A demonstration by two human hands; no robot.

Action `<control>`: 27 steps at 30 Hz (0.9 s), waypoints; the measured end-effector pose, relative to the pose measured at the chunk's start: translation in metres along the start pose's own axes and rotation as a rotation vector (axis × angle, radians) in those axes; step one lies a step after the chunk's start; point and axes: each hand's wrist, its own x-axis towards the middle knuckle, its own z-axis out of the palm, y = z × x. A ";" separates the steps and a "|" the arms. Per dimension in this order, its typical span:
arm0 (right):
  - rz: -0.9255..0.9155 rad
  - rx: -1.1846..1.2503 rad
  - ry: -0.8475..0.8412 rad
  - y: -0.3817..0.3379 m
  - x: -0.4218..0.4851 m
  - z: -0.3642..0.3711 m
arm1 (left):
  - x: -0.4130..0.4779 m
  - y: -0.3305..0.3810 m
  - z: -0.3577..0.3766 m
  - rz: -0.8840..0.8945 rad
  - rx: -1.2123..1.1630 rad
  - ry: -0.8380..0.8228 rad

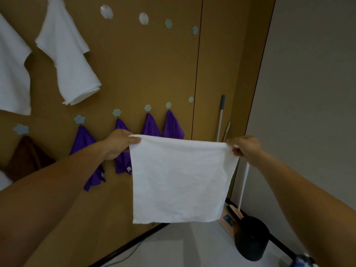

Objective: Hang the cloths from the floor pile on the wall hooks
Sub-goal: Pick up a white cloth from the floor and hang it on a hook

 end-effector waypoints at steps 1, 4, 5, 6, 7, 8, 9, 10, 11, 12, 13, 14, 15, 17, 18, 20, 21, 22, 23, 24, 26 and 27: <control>-0.045 -0.055 -0.053 -0.001 0.001 -0.001 | -0.001 0.001 0.001 0.014 0.022 0.008; -0.175 -0.254 -0.181 -0.009 0.004 -0.003 | -0.002 0.004 0.006 0.049 0.084 0.125; -0.222 -0.323 -0.177 -0.011 0.007 -0.002 | -0.002 0.007 0.007 0.066 0.113 0.173; -0.270 -0.376 -0.150 -0.014 0.009 -0.002 | -0.002 0.009 0.009 0.080 0.140 0.212; -0.308 -0.409 -0.112 -0.016 0.010 -0.002 | -0.002 0.012 0.012 0.091 0.158 0.245; -0.339 -0.420 -0.075 -0.019 0.012 -0.002 | -0.002 0.015 0.014 0.101 0.172 0.276; -0.366 -0.420 -0.041 -0.022 0.013 -0.001 | -0.002 0.018 0.017 0.112 0.193 0.311; -0.393 -0.421 -0.011 -0.025 0.015 -0.001 | -0.002 0.022 0.021 0.128 0.228 0.351; -0.419 -0.428 0.017 -0.028 0.016 0.000 | -0.003 0.026 0.024 0.149 0.267 0.389; -0.442 -0.441 0.040 -0.031 0.017 -0.001 | -0.004 0.029 0.027 0.173 0.300 0.419; -0.458 -0.453 0.058 -0.033 0.018 -0.002 | -0.005 0.032 0.030 0.189 0.327 0.437; -0.469 -0.467 0.071 -0.035 0.019 -0.004 | -0.005 0.035 0.033 0.192 0.346 0.444; -0.479 -0.481 0.080 -0.037 0.020 -0.006 | -0.006 0.036 0.035 0.184 0.346 0.444; -0.490 -0.510 0.103 -0.039 0.024 -0.010 | -0.007 0.037 0.041 0.149 0.307 0.422; -0.492 -0.525 0.115 -0.038 0.025 -0.012 | -0.009 0.038 0.043 0.130 0.286 0.405; -0.485 -0.549 0.126 -0.037 0.029 -0.016 | -0.012 0.038 0.047 0.109 0.241 0.370; -0.479 -0.573 0.135 -0.036 0.030 -0.017 | -0.013 0.037 0.048 0.105 0.221 0.351; -0.485 -0.617 0.159 -0.035 0.031 -0.018 | -0.015 0.035 0.049 0.098 0.208 0.332; -0.503 -0.667 0.198 -0.033 0.033 -0.018 | -0.016 0.034 0.049 0.093 0.193 0.314; -0.530 -0.693 0.235 -0.032 0.034 -0.017 | -0.017 0.033 0.049 0.092 0.175 0.300; -0.559 -0.602 0.214 -0.034 0.036 -0.011 | -0.016 0.032 0.050 0.111 0.121 0.314; -0.541 -0.462 0.149 -0.036 0.035 -0.006 | -0.015 0.033 0.051 0.129 0.073 0.344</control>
